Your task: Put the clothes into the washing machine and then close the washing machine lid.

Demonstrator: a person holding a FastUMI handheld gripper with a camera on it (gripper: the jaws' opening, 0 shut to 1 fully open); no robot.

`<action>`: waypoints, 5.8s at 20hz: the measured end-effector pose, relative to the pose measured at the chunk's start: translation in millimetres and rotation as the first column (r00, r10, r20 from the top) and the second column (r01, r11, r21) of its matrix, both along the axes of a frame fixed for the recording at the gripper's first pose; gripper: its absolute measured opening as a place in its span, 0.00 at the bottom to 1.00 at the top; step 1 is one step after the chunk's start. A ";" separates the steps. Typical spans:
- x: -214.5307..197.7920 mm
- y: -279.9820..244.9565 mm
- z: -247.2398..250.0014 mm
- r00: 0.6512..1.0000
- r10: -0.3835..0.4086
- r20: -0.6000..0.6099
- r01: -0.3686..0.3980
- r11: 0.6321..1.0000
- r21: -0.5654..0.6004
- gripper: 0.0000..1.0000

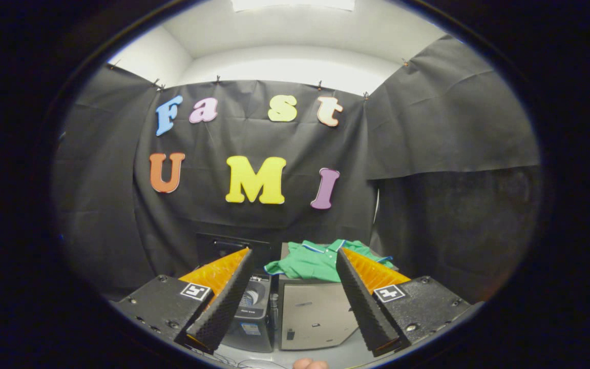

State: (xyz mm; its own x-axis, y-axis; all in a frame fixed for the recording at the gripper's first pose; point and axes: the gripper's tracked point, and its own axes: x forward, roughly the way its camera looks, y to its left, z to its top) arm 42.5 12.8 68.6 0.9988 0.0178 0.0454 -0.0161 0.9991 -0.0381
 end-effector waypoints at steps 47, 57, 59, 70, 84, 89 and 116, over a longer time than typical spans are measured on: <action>388.9 -113.7 -166.1 0.753 0.051 -0.656 -0.011 0.998 0.065 0.30; 383.2 -97.3 -133.6 0.795 0.081 -0.602 -0.048 0.996 0.072 0.06; 381.3 -86.9 -112.7 0.814 0.124 -0.567 -0.065 0.990 0.122 0.06; 362.2 -3.0 -37.3 0.819 0.329 -0.471 -0.236 0.940 0.246 0.06; 350.5 163.8 0.0 0.700 0.569 -0.431 -0.500 0.822 0.271 0.06; 346.4 213.8 4.9 0.659 0.620 -0.426 -0.567 0.782 0.259 0.06; 389.7 302.1 -264.8 0.600 0.403 -0.691 -0.352 0.909 0.224 0.06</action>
State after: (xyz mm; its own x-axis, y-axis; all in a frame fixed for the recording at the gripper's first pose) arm 432.3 314.9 -196.1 0.6260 0.4234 -0.6549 -0.3890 0.8974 0.2083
